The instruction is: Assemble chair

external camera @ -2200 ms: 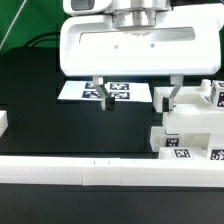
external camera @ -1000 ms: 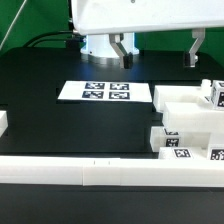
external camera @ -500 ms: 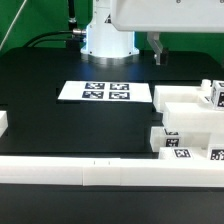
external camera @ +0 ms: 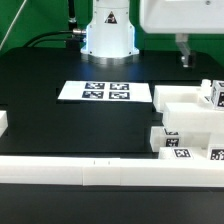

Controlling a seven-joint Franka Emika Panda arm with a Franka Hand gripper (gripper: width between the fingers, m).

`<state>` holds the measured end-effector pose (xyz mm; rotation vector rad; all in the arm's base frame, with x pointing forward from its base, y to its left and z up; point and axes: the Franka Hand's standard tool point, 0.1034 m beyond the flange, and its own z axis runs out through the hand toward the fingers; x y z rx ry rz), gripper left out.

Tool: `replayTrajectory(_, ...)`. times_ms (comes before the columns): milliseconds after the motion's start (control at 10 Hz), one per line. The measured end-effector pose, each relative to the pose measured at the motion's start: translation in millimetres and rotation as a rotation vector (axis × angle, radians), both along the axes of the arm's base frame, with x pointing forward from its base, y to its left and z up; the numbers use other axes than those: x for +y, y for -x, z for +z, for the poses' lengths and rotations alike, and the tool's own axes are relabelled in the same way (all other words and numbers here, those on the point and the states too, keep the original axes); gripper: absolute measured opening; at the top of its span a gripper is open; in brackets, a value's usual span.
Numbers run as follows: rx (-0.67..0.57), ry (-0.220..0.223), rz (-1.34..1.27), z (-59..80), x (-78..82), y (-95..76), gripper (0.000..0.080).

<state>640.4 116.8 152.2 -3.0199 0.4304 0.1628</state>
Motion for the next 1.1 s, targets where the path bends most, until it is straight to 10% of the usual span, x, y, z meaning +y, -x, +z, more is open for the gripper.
replayTrajectory(200, -0.015, 0.0, 0.016, -5.8, 16.6, -1.9, 0.0649)
replayTrajectory(1100, -0.021, -0.001, 0.11, -29.2, 0.2, -5.0, 0.0649)
